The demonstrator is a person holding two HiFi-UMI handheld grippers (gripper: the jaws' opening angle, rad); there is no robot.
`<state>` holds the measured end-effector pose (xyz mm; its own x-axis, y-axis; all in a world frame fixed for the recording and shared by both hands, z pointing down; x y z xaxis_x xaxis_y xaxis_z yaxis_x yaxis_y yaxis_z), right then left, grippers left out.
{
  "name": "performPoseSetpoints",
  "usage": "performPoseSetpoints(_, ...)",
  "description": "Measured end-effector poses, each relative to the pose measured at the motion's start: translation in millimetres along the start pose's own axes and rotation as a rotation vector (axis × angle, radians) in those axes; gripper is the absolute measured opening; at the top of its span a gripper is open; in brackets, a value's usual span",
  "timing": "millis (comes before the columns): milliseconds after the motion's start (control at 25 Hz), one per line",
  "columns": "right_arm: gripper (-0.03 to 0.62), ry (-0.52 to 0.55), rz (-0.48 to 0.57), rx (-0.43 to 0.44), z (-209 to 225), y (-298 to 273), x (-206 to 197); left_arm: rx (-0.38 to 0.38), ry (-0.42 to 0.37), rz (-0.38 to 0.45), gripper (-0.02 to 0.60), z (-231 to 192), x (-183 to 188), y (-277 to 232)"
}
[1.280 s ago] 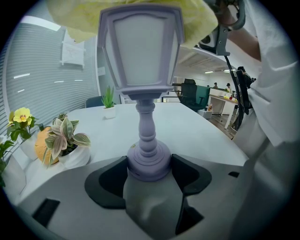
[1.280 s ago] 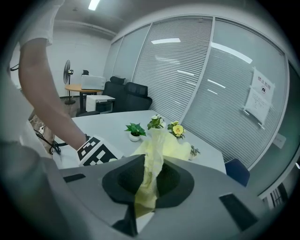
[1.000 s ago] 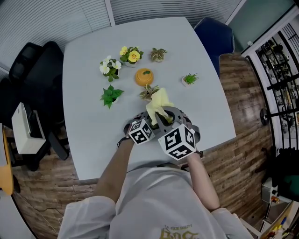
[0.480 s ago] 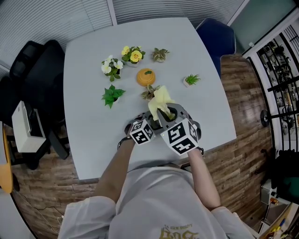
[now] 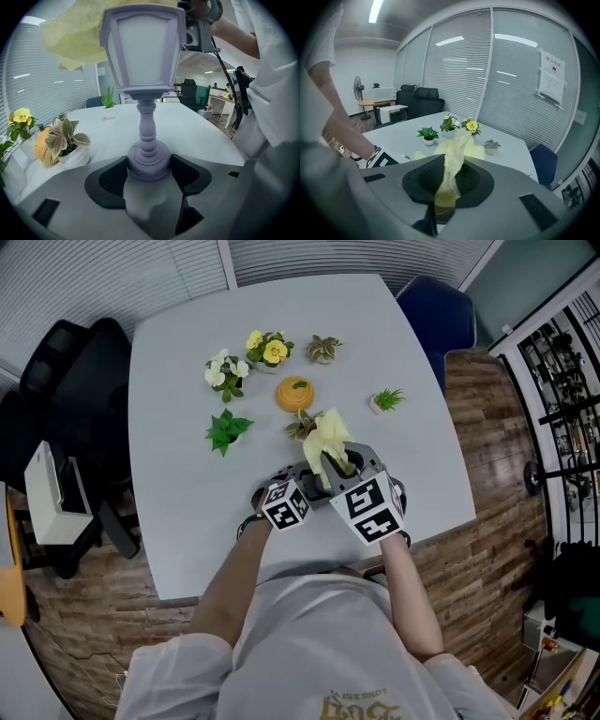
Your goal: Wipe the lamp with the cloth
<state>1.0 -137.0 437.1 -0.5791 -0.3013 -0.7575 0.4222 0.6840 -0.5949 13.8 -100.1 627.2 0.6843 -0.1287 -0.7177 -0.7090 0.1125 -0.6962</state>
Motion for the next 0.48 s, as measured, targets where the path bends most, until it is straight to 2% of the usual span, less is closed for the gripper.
performPoseSetpoints(480, 0.054, -0.056, 0.015, -0.015, 6.1, 1.0, -3.1, 0.003, 0.000, 0.000, 0.305, 1.3, 0.9, 0.9)
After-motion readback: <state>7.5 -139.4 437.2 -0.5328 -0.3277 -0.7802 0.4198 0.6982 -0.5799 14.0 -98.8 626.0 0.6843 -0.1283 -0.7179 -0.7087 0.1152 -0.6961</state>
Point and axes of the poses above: the fingertips, and each gripper's own axes: y backward along the fingers, z to its right, x out of its top, the point moved 2 cm from there along y, backward along the fingers, and after that the axes turned 7 degrees about -x, right-handed, at the moved point
